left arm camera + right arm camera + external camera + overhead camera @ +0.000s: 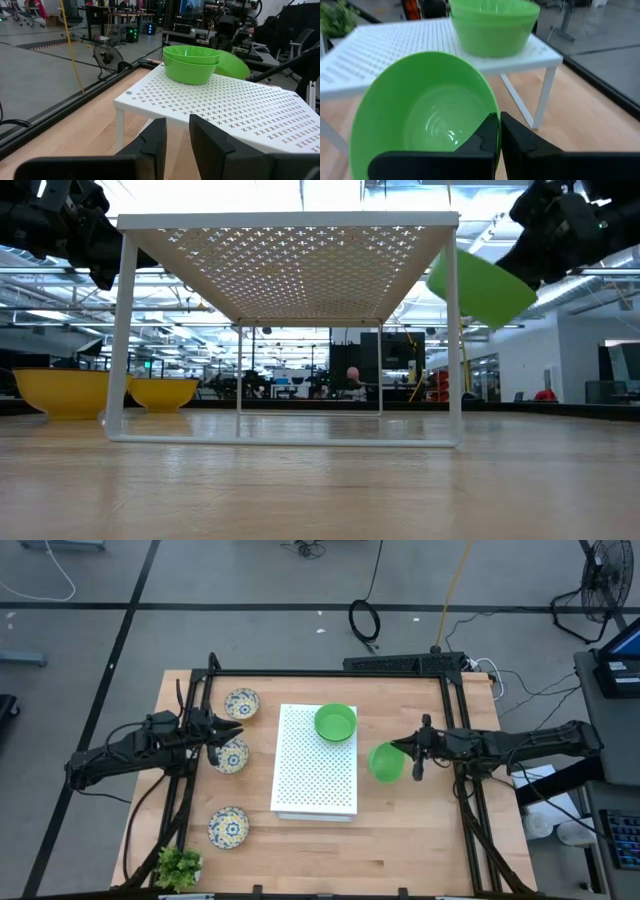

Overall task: Pick & Place Mini bowls
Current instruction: Stack the green bowl on the green bowl on the shelf

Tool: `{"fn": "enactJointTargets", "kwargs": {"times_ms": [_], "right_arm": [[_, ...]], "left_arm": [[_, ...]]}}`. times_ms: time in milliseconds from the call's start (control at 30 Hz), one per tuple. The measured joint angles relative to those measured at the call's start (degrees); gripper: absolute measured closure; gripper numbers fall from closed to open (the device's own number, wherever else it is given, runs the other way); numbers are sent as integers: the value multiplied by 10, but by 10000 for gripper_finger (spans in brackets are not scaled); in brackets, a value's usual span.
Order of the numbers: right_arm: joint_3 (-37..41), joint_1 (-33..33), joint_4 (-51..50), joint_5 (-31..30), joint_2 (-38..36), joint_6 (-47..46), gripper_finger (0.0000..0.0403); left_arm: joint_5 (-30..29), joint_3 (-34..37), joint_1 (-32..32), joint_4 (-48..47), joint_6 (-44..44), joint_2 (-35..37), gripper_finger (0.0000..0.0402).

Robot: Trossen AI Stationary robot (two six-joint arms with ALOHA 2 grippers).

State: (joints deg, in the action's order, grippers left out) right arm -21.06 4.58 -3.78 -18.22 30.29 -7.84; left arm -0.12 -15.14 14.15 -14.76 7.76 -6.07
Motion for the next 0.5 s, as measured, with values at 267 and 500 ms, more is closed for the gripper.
{"fn": "enactJointTargets", "kwargs": {"times_ms": [267, 500], "right_arm": [[0, 0, 66, 1, -8, 18, 399], [0, 0, 136, 1, -8, 53, 399]], "left_arm": [[0, 0, 0, 0, 0, 0, 314], [0, 0, 0, 0, 0, 0, 314]]}}
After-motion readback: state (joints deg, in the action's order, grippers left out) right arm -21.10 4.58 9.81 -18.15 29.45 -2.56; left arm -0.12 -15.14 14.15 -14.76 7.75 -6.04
